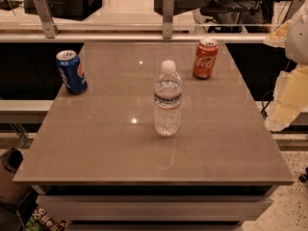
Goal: Pick coke can
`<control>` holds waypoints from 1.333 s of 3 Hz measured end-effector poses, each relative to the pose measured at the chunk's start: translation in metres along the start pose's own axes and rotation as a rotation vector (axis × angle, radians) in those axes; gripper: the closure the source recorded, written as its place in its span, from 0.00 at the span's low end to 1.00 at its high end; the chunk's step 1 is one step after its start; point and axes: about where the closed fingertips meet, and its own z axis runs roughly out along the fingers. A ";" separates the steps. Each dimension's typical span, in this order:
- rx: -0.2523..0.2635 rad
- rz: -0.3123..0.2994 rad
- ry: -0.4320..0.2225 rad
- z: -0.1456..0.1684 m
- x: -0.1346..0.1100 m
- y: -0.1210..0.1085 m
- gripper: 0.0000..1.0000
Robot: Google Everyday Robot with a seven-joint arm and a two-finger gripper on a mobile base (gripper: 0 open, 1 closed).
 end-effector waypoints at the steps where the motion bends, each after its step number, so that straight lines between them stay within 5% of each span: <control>1: 0.000 0.000 0.000 0.000 0.000 0.000 0.00; 4: 0.102 0.120 -0.171 0.016 0.000 -0.059 0.00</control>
Offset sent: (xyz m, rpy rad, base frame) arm 0.0275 -0.0144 0.0057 0.0826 -0.0320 -0.0602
